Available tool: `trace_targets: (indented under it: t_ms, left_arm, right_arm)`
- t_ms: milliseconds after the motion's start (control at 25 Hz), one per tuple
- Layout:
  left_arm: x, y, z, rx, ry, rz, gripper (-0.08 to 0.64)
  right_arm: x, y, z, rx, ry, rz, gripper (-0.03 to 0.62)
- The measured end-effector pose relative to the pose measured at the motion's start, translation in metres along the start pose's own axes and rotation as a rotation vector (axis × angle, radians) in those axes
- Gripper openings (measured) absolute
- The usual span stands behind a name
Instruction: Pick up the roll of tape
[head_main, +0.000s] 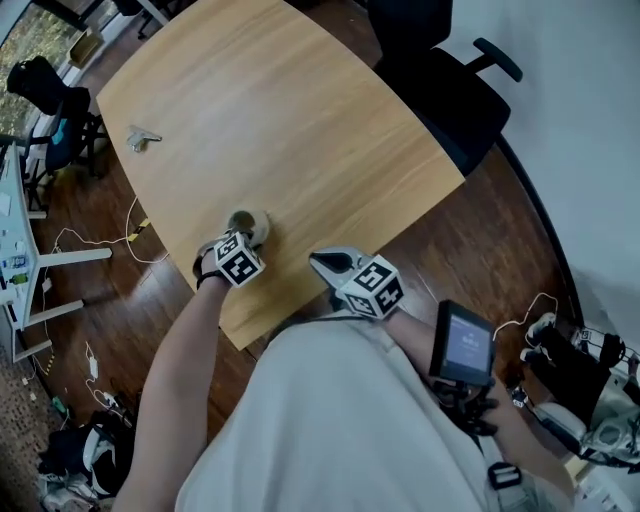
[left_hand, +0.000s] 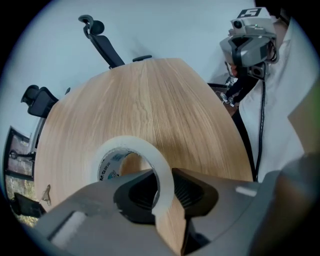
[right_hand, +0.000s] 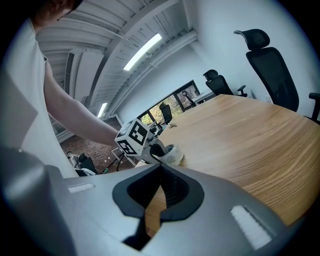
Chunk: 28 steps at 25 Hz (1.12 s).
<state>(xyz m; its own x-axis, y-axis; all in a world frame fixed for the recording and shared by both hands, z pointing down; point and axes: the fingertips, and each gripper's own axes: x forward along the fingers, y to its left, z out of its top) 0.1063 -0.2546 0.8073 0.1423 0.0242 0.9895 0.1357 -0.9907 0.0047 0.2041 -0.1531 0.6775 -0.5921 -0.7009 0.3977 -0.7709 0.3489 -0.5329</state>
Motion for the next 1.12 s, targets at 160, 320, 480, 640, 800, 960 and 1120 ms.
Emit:
trace_targets:
  t_ms: [160,320,480,640,800,960,1120]
  left_arm:
    - [-0.018,-0.023,0.014,-0.112,-0.151,-0.042,0.100]
    - [-0.049,-0.033,0.021,-0.325,-0.392,-0.074,0.100]
    - [-0.062,-0.051,0.008,-0.544,-0.565,-0.080,0.100]
    - [-0.080,-0.076,-0.011,-0.708,-0.710,-0.075,0.100]
    - [-0.107,-0.086,-0.036,-0.809,-0.864,-0.052,0.100]
    - [-0.134,-0.100,-0.048,-0.858,-0.992,-0.028,0.100]
    - [-0.163,-0.097,-0.065,-0.873,-1.089,0.026,0.101]
  right_arm:
    - [0.003,0.005,-0.004,0.007,0.017,0.023,0.006]
    - [0.015,0.009,-0.004,-0.012,0.032,0.065,0.006]
    - [0.020,0.014,-0.015,-0.015,0.064,0.087,0.006]
    - [0.021,0.028,-0.023,-0.017,0.097,0.095,0.006]
    - [0.040,0.045,-0.017,-0.053,0.108,0.119,0.006]
    - [0.047,0.055,-0.010,-0.078,0.105,0.118,0.006]
    - [0.057,0.071,0.011,-0.147,0.091,0.126,0.006]
